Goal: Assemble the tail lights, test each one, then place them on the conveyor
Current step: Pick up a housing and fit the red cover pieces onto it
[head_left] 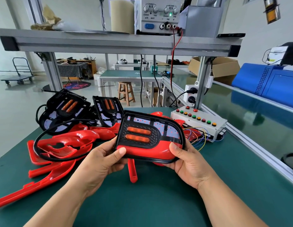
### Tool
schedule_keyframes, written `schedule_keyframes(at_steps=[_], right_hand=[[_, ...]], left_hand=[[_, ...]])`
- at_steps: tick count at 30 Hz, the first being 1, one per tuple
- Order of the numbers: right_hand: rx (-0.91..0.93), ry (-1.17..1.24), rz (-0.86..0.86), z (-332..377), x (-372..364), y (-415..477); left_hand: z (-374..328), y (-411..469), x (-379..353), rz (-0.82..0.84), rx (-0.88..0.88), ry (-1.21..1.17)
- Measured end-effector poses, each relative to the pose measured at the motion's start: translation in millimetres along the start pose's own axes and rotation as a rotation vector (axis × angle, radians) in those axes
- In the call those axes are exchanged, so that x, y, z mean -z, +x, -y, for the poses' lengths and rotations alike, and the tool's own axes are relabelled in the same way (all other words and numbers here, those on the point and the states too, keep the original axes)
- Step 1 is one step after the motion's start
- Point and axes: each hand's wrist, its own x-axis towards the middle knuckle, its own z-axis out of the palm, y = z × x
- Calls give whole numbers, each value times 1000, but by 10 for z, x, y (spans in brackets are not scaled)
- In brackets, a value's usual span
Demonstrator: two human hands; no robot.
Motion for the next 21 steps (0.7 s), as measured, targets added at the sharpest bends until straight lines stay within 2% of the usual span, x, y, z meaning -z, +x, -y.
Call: schedule_keyframes(at_steps=[2,4,6,8,10,14,18,20,21], right_hand=[[36,73,-30,34,0,19],[62,117,-85,66,18,35],[67,152,-115,77,33,43],[60,166,-127,65,38,54],[52,168,-127,59,36,57],[67,204,-127,73,60,60],[58,232,-117,70,47,59],[46,225,-115,56,35,62],[44,217,-114,52,27,64]], left_hand=[[33,18,6,-90,23,215],[73,-12,-13,-138,-22,583],[138,-56,-82,26,-116,942],[219,-88,-162,173,-141,1150],[286,-62,-184,146,-153,1225],[217,67,-28,-94,-185,1295],[121,183,161,-243,-94,1585],[125,221,80,-255,-249,1634],[138,253,4,-203,-343,1583]])
